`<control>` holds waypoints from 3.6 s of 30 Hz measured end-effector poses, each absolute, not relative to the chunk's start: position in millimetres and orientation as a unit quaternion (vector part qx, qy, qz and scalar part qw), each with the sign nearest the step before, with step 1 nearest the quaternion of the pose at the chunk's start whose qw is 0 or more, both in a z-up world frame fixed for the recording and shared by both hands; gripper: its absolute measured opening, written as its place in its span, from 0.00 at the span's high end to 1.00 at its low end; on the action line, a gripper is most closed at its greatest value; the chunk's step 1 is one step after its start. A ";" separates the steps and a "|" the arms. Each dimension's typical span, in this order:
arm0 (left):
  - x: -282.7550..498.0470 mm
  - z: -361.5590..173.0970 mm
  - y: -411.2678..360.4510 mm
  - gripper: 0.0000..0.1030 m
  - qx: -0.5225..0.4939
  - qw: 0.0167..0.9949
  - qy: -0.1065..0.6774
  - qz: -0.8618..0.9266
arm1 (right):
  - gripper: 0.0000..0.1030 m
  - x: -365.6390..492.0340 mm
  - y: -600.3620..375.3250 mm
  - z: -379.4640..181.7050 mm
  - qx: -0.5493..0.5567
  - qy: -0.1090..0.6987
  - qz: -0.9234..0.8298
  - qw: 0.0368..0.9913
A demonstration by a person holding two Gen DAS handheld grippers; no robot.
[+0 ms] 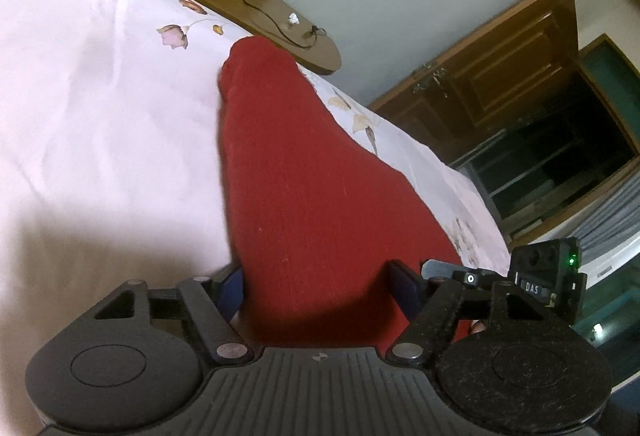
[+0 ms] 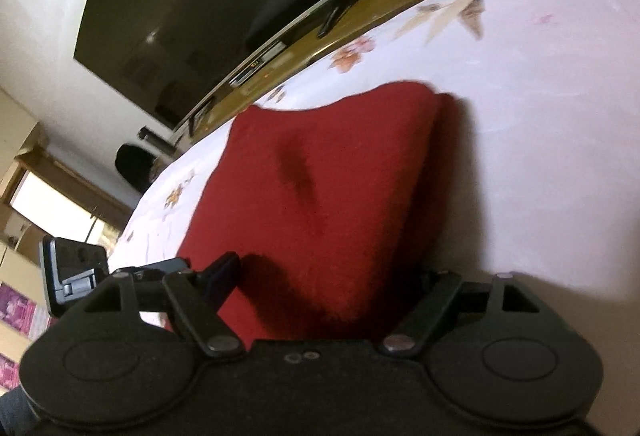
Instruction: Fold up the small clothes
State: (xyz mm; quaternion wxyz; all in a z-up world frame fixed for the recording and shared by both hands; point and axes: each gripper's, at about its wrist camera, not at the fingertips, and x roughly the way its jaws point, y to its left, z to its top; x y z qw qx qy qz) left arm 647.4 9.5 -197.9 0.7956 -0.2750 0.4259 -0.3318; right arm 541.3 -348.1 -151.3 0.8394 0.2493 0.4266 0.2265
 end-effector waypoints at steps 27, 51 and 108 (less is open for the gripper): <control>631.3 -178.6 16.6 0.57 -0.262 0.821 0.376 -0.339 | 0.68 528.7 -349.1 -141.6 0.266 0.384 0.211 0.859; 553.5 -114.3 296.8 0.57 -0.274 0.869 0.325 -0.252 | 0.68 548.7 -104.6 -96.3 0.236 0.370 0.318 0.840; 431.4 -165.6 329.5 0.37 -0.089 0.922 0.372 -0.056 | 0.72 454.5 43.2 -128.8 -0.074 0.419 0.223 0.877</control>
